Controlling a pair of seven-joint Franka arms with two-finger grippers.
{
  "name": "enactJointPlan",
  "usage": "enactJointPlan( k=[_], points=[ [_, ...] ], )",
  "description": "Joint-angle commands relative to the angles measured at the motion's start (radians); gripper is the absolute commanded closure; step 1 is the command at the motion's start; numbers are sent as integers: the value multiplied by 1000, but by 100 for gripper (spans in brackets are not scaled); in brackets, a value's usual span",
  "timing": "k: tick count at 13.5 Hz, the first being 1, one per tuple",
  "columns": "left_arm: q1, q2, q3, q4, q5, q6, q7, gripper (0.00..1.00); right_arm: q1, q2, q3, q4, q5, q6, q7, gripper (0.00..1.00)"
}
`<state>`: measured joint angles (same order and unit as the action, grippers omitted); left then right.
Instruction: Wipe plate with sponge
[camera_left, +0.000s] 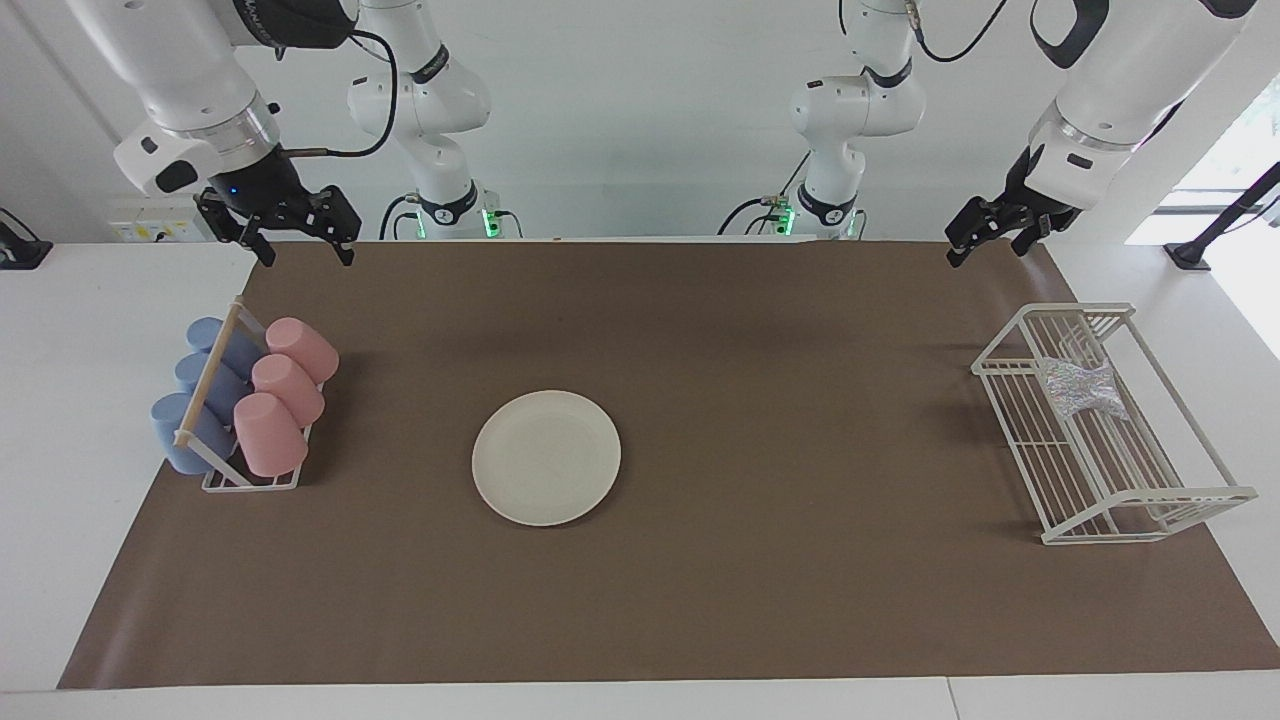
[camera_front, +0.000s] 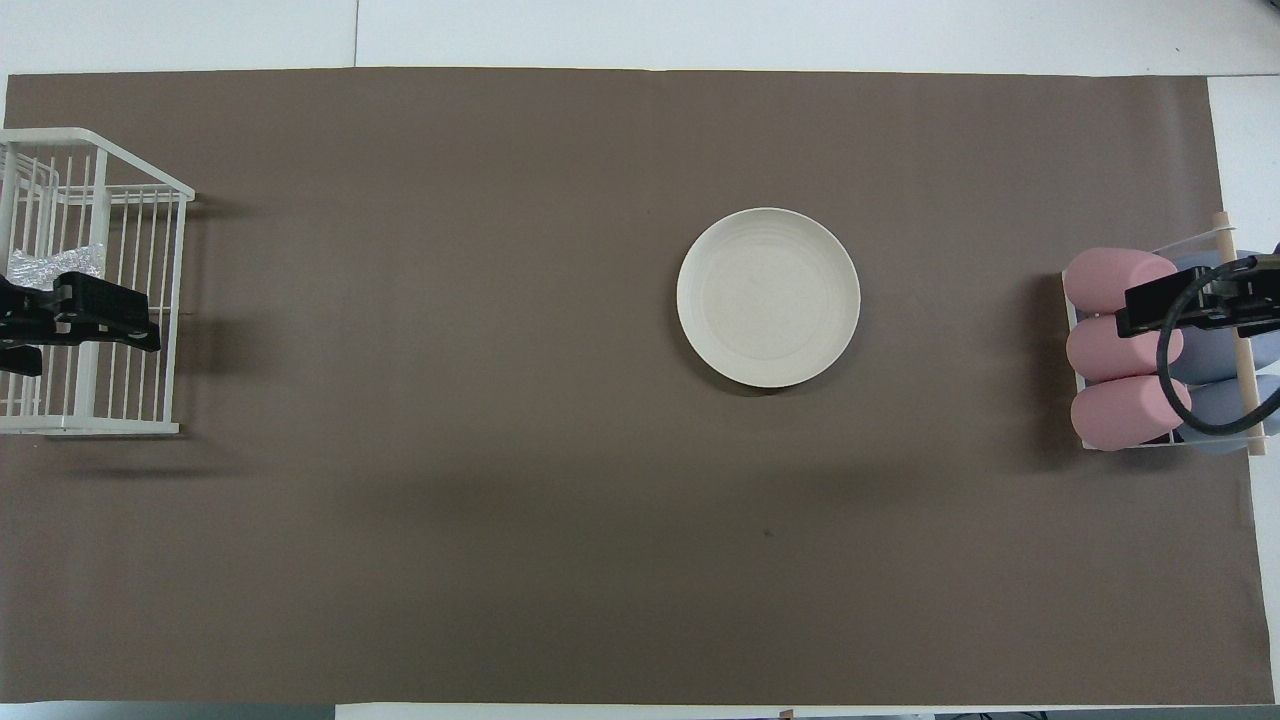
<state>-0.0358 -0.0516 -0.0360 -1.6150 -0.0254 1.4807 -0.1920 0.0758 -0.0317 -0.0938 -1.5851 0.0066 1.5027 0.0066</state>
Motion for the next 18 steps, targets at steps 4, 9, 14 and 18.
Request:
enactJointPlan(
  k=[4, 9, 14, 18],
  points=[
    [-7, 1, 8, 6, 10, 12, 3, 0, -2, -13, 9, -10, -22, -1, 21, 0],
    [-3, -2, 10, 1, 10, 21, -1, 0, 2, -13, 9, -9, -11, -1, 102, 0],
    [-15, 16, 4, -28, 138, 84, -83, 0, 4, -11, 8, -6, -2, -15, 245, 0],
    [-88, 122, 2, -39, 402, 93, -86, 0, 19, -8, 26, 20, 12, -27, 384, 0]
  ],
)
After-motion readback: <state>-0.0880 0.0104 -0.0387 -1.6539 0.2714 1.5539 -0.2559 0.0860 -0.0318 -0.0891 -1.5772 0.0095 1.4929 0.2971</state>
